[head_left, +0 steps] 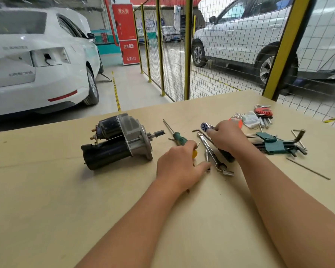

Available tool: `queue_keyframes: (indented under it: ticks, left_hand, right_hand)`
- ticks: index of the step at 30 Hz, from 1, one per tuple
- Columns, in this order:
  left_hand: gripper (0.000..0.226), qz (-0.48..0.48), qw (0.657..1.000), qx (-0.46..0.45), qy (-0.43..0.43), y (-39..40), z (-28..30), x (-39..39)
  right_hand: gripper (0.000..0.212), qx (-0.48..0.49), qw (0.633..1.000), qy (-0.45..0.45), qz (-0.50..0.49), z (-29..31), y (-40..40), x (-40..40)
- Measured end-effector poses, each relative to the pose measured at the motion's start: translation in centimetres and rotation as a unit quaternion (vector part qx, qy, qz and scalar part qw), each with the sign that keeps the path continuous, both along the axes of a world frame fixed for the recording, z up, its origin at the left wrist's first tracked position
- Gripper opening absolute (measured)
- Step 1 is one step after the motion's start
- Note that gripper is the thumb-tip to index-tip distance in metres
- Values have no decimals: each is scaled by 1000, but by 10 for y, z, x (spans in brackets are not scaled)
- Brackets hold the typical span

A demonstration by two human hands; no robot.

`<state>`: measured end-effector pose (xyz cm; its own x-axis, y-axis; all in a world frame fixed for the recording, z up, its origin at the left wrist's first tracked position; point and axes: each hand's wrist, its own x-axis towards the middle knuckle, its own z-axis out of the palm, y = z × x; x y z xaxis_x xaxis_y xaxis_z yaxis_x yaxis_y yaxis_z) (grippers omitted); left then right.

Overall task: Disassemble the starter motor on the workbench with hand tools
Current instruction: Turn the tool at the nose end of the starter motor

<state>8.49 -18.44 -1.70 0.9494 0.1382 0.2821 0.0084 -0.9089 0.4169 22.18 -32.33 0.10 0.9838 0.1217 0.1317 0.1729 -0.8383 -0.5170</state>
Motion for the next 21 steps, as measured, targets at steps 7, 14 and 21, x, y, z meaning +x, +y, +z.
queue_keyframes:
  ticks: [7, 14, 21]
  left_hand:
    - [38, -22, 1000, -20, -1, 14, -2, -7]
    - [31, -9, 998, -57, -3, 17, -2, -10]
    - [15, 53, 995, -74, -30, 26, 0, -12]
  right_hand:
    - [40, 9, 1000, 27, -12, 1, 0, 4]
    - [37, 16, 999, 40, -14, 6, -4, 2]
    - [33, -60, 997, 34, -15, -1, -4, 5]
